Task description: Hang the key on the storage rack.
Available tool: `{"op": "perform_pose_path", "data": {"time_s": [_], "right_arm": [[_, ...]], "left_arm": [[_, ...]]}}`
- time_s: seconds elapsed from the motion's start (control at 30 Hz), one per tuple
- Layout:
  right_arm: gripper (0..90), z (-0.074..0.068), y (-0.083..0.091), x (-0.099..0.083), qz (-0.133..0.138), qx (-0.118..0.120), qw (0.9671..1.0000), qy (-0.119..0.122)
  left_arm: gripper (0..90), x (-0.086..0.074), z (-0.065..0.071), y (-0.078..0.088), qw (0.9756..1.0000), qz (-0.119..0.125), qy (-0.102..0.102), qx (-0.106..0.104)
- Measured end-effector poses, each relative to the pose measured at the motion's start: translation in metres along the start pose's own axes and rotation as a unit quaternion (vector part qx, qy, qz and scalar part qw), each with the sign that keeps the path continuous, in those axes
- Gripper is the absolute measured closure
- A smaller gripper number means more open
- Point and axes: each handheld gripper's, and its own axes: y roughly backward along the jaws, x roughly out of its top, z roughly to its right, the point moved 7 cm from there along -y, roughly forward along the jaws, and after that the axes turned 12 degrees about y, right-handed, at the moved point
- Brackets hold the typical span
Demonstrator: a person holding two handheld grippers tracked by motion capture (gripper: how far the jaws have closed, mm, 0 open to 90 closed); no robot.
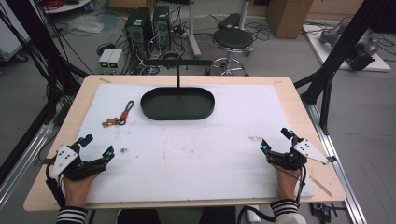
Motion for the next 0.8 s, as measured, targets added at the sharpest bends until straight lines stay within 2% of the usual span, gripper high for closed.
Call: {"op": "perform_pose_path", "data": {"time_s": [0.1, 0.17, 0.3, 0.6, 0.7, 0.8], "right_arm": [[2.2, 0.0009, 0.0002, -0.0001, 0.002, 0.000, 1.0000, -0.005], [2.2, 0.0011, 0.0002, -0.0001, 0.002, 0.000, 1.0000, -0.006], [2.2, 0.0010, 0.0001, -0.0001, 0.002, 0.001, 1.0000, -0.004], [2.2, 0.0004, 0.0003, -0.0001, 0.001, 0.001, 1.0000, -0.005], [2.2, 0.0003, 0.0003, -0.0002, 0.000, 0.001, 1.0000, -0.002], [2.2, 0.0003, 0.0002, -0.0001, 0.000, 0.001, 1.0000, -0.003]], "left_arm": [[5.0, -0.0003, -0.0009, -0.0010, 1.0000, -0.006, 0.001, 0.005], [5.0, -0.0003, -0.0022, -0.0022, 0.9999, -0.010, 0.010, 0.006], [5.0, -0.0004, -0.0024, -0.0021, 0.9999, -0.011, 0.008, 0.011], [5.0, 0.0005, -0.0051, -0.0028, 0.9996, -0.012, 0.019, 0.016], [5.0, 0.0033, -0.0055, -0.0048, 0.9998, -0.009, 0.006, 0.018], [5.0, 0.0091, -0.0045, -0.0073, 0.9998, -0.008, 0.006, 0.015]]}}
